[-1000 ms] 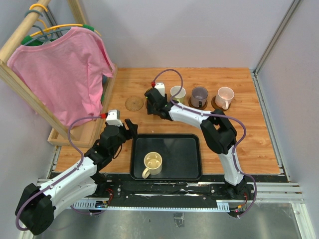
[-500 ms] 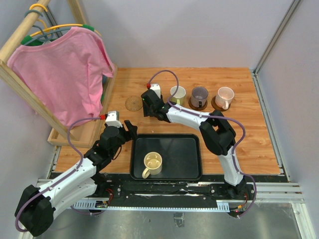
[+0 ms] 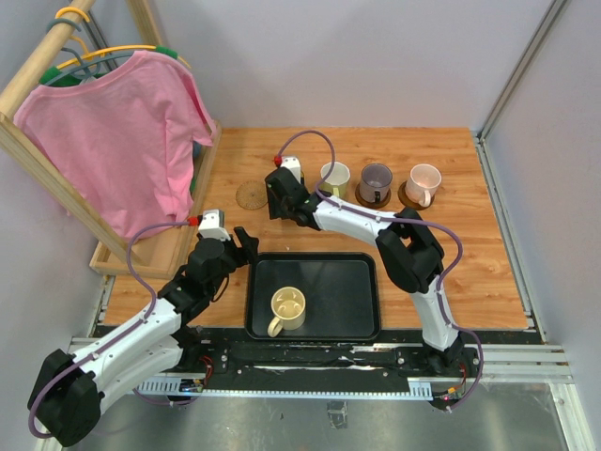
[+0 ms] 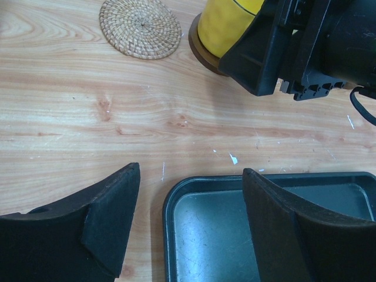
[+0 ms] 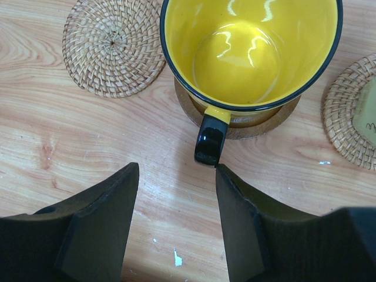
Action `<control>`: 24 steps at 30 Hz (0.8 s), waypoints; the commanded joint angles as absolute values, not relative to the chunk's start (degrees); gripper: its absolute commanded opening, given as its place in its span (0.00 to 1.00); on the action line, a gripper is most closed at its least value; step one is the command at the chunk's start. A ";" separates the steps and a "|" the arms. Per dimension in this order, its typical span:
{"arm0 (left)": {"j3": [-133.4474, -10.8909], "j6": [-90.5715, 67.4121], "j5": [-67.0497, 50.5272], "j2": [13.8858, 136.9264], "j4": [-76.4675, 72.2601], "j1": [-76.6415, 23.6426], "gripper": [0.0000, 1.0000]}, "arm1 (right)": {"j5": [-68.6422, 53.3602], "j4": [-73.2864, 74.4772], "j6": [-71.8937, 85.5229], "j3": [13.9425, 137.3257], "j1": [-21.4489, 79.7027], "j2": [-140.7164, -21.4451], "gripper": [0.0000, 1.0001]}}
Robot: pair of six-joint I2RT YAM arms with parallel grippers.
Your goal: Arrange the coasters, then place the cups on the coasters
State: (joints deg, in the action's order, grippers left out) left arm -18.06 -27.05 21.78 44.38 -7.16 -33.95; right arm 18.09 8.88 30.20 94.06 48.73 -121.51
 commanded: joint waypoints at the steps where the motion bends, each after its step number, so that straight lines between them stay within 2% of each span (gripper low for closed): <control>1: -17.50 -27.16 21.84 43.40 -7.58 -34.21 0.74 | 18.87 8.88 29.72 95.49 49.73 -121.83 0.56; 6: -17.78 -27.01 21.44 42.45 -6.38 -34.19 0.75 | 20.54 8.88 30.55 92.91 50.14 -119.73 0.60; 15: -21.37 -26.23 12.58 39.99 0.73 -34.19 0.96 | 20.21 9.34 30.89 82.83 50.98 -107.41 0.67; 18: -21.86 -27.02 10.05 38.44 3.18 -34.39 0.98 | 22.35 9.12 29.75 78.53 50.91 -101.59 0.71; 24: -24.65 -28.40 12.29 32.99 9.84 -38.33 1.00 | 29.82 9.60 27.59 69.94 49.67 -88.98 0.83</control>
State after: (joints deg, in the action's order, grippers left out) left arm -20.53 -27.49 12.21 35.57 4.93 -35.51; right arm 23.27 9.13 29.26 74.50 49.91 -95.04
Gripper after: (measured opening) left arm 0.988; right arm 0.807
